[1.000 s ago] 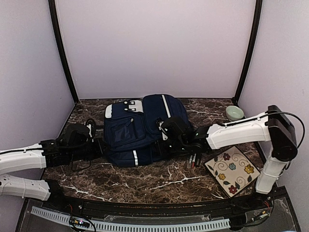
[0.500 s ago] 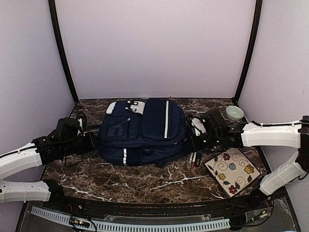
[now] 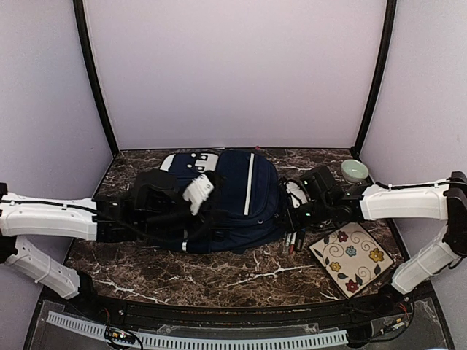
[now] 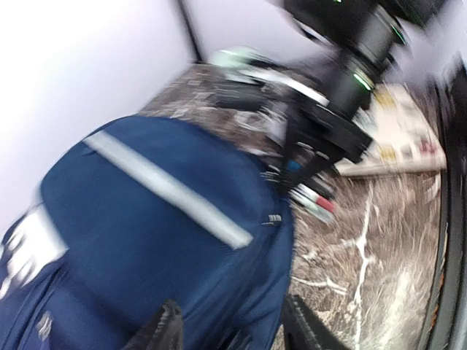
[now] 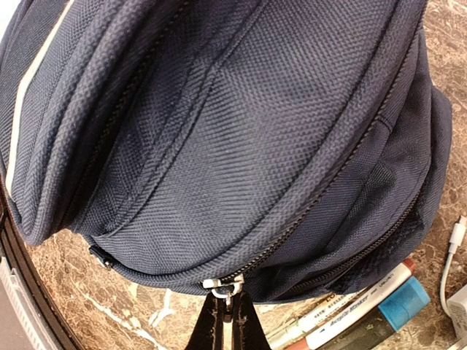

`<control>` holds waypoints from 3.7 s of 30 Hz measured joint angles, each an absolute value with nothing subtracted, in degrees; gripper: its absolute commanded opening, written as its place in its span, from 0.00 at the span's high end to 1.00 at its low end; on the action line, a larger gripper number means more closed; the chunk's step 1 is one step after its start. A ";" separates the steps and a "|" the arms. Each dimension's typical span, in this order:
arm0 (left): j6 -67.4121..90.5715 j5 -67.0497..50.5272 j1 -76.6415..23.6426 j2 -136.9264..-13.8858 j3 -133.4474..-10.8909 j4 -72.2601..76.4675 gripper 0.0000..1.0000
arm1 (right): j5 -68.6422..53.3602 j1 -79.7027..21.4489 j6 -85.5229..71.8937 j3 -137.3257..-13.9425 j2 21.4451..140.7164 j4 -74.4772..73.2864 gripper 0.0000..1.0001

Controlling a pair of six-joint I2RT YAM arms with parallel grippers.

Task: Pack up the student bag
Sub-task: Hold the largest pocket of the student bag, then unzip the largest pocket of the student bag, then move the student bag to the center of the board.

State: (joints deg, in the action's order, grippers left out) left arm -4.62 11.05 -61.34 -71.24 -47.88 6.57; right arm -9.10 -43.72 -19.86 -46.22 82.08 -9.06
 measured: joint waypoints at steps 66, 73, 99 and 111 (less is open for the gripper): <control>-21.30 14.96 -69.63 -63.18 -33.71 3.20 0.34 | -16.97 -32.88 0.73 -74.56 102.00 -26.48 1.00; 16.71 21.47 -64.40 -44.40 -33.06 -8.27 0.72 | -15.38 -34.61 -4.40 -67.66 101.93 -16.67 1.00; 30.15 8.34 -22.98 -87.50 -39.92 -3.18 0.69 | -9.13 -54.72 -21.12 -53.06 92.29 -7.66 1.00; 22.15 -4.36 -19.00 -97.17 -66.46 4.91 0.37 | -14.44 -63.31 -27.09 -57.30 98.80 0.03 1.00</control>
State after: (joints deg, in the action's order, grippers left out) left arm 22.15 -4.36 -19.00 -97.17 -66.46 4.91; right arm -14.44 -63.31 -27.09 -57.30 98.80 0.03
